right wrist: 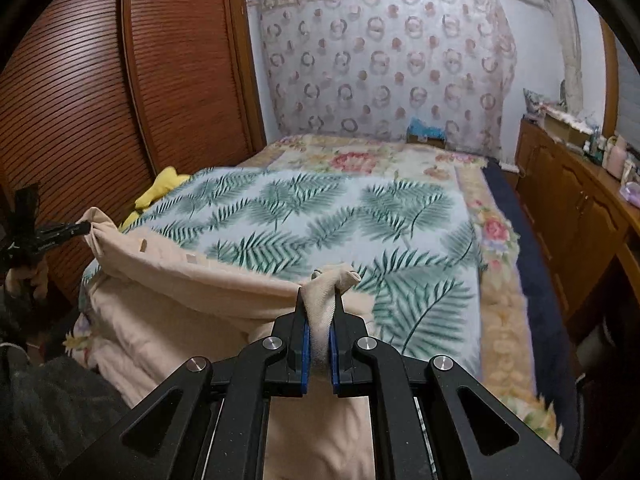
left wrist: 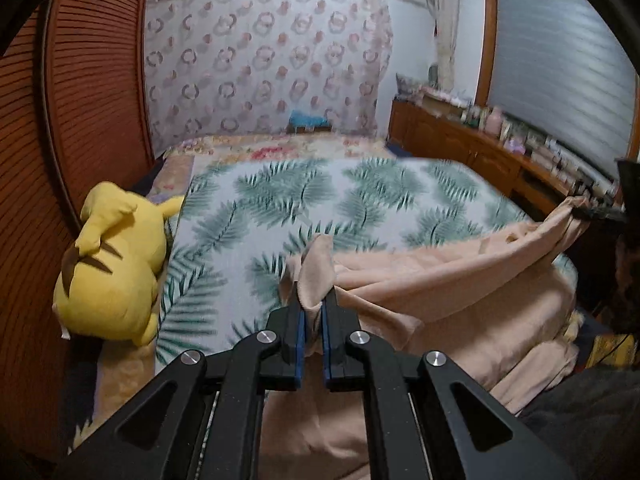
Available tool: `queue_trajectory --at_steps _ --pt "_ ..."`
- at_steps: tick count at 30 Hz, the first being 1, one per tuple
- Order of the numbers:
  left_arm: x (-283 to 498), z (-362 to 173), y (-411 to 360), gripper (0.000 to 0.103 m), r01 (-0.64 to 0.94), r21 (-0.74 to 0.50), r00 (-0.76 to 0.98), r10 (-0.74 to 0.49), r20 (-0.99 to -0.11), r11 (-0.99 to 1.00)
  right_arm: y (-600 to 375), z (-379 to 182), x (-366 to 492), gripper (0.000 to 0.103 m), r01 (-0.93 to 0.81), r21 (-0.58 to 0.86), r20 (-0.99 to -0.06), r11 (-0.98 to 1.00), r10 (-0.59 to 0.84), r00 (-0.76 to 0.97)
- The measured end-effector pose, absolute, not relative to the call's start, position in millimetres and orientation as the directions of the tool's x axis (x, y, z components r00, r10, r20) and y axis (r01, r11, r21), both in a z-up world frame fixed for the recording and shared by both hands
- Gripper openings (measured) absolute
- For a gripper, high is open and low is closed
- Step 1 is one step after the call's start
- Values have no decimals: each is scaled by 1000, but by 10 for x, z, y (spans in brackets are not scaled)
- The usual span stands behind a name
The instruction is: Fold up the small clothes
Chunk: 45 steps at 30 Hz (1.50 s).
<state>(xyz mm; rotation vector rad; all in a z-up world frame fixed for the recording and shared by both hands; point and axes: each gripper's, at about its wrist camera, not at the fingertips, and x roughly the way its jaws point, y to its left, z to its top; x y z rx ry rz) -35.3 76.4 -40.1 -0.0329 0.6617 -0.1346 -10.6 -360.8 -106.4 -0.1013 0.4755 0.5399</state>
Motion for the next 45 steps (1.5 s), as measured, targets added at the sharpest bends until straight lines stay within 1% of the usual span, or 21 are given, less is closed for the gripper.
queue_trajectory --at_steps 4,7,8,9,10,11,12,13,15,17,18,19,20,21,22,26,29,37,45 --pt "-327 -604 786 7 108 -82 748 -135 -650 991 -3583 -1191 4 7 -515 50 -513 856 465 722" --pt "-358 -627 784 8 119 -84 741 -145 -656 989 -3552 -1250 55 7 -522 52 -540 851 464 702" --pt "-364 -621 781 15 121 -82 741 -145 -656 989 -3546 -1263 83 7 -525 47 -546 850 462 699" --pt "-369 -611 784 21 121 -79 742 -143 -655 989 -3549 -1248 99 7 -527 44 -549 849 461 697" --pt "-375 -591 794 30 117 -75 747 -137 -651 990 -3554 -1232 105 7 -526 44 -550 849 460 697" --pt "-379 -566 811 37 112 -74 754 -133 -643 991 -3560 -1213 107 8 -524 41 -550 851 457 699" --pt "-376 -537 834 41 109 -78 761 -133 -635 991 -3565 -1197 107 11 -521 37 -548 853 454 703" --pt "-364 -513 849 42 107 -82 765 -135 -630 991 -3567 -1169 108 12 -516 32 -544 856 448 709" --pt "-312 -457 880 42 100 -79 770 -128 -625 992 -3573 -1119 108 12 -513 27 -537 858 446 716" --pt "-250 -423 888 43 99 -65 772 -118 -625 993 -3576 -1072 95 17 -508 9 -527 861 436 729" --pt "-200 -404 892 43 102 -62 773 -119 -623 993 -3578 -1040 91 25 -504 0 -523 863 430 736" --pt "-165 -396 892 43 105 -59 774 -118 -622 993 -3582 -1025 94 38 -501 -11 -518 865 424 743" --pt "-123 -388 890 43 104 -53 776 -114 -621 993 -3581 -1005 107 46 -496 -20 -514 868 417 749" --pt "-63 -380 886 43 103 -46 779 -110 -618 994 -3584 -1000 116 57 -488 -28 -510 872 408 758" --pt "-14 -379 881 43 106 -46 778 -112 -618 993 -3580 -1005 128 60 -475 -36 -504 879 395 768" --pt "170 -408 869 43 124 -45 767 -125 -630 991 -3527 -1091 287 60 -459 -27 -516 888 381 767" --pt "306 -484 842 43 141 -43 741 -134 -658 989 -3449 -1196 452 60 -460 -33 -539 887 372 756" --pt "624 -870 780 43 181 -21 617 -130 -776 983 -3313 -1474 935 60 -468 -5 -627 884 362 690" --pt "702 -914 843 43 185 -87 582 -180 -793 979 -3291 -1557 1120 60 -472 4 -654 882 359 666"
